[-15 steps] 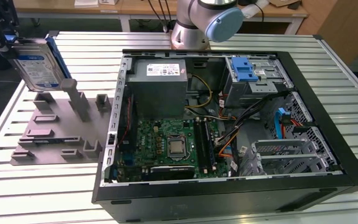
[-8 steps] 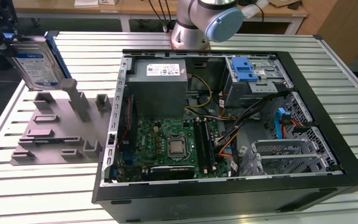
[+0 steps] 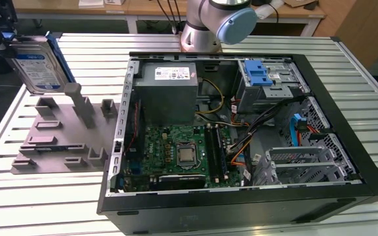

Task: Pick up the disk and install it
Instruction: 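Pick up the disk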

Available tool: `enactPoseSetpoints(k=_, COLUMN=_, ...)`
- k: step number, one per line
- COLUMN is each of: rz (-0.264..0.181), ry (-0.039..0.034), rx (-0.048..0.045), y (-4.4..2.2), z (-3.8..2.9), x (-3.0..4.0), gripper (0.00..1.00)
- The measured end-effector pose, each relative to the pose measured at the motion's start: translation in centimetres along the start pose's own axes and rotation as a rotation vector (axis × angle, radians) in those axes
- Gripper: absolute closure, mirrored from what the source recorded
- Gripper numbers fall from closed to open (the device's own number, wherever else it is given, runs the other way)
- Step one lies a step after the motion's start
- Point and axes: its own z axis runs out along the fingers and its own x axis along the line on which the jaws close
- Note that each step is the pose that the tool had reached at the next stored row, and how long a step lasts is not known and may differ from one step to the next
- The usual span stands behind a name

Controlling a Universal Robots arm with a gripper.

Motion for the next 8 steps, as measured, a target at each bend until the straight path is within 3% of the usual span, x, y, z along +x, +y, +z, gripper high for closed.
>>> enactPoseSetpoints(k=8, rz=0.0, ry=0.0, rx=0.0001, y=0.01, z=-0.52, x=-0.01, gripper=0.64)
